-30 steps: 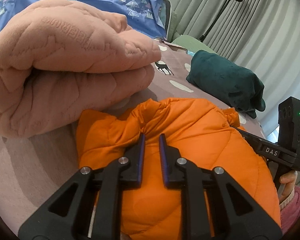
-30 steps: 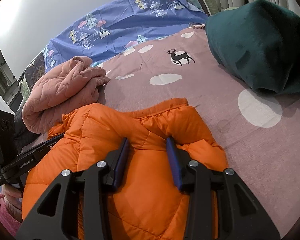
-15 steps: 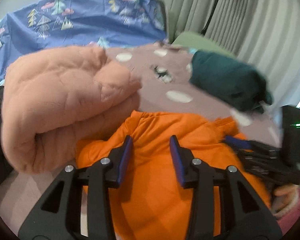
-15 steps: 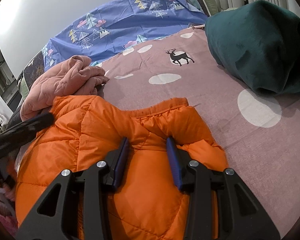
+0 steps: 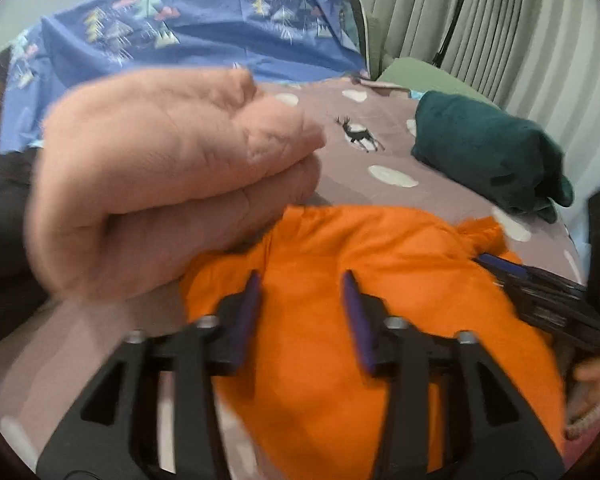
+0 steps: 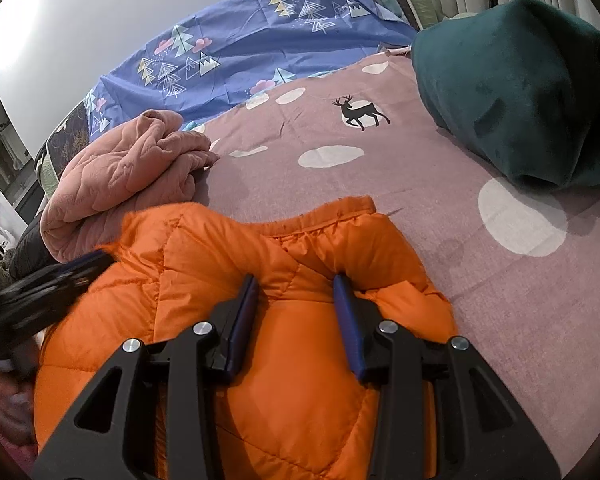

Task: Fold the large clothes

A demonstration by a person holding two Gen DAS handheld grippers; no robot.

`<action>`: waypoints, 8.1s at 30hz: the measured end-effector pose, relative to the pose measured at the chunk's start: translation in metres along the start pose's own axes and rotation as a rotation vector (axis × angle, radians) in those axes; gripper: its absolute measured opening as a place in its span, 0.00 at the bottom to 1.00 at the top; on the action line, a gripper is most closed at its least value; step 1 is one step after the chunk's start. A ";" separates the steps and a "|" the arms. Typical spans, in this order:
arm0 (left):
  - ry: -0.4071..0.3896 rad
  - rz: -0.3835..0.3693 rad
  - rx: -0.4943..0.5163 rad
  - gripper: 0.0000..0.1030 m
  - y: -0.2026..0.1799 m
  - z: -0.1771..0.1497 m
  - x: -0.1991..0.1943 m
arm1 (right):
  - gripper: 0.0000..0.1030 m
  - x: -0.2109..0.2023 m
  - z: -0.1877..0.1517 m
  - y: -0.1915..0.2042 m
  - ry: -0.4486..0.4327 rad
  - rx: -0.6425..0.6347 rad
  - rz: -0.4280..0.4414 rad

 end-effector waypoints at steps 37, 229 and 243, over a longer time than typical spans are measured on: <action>0.124 -0.076 0.304 0.38 -0.027 -0.194 -0.158 | 0.40 -0.007 -0.004 0.000 -0.033 0.020 0.013; 0.130 -0.273 -0.285 0.97 0.034 -0.047 -0.012 | 0.67 -0.071 -0.075 -0.012 0.021 0.144 0.397; 0.063 -0.379 -0.093 0.58 -0.032 -0.047 -0.033 | 0.31 -0.104 -0.064 -0.002 -0.095 0.081 0.384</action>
Point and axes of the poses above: each gripper's, at about its wrist camera, not at the fingertips, and x roughly the way its jaws point, y to its left, z to its top, the point moved 5 cm from there along x, roughly the way its jaws point, and after that the axes turned 14 degrees about -x, right-handed, at the moved point
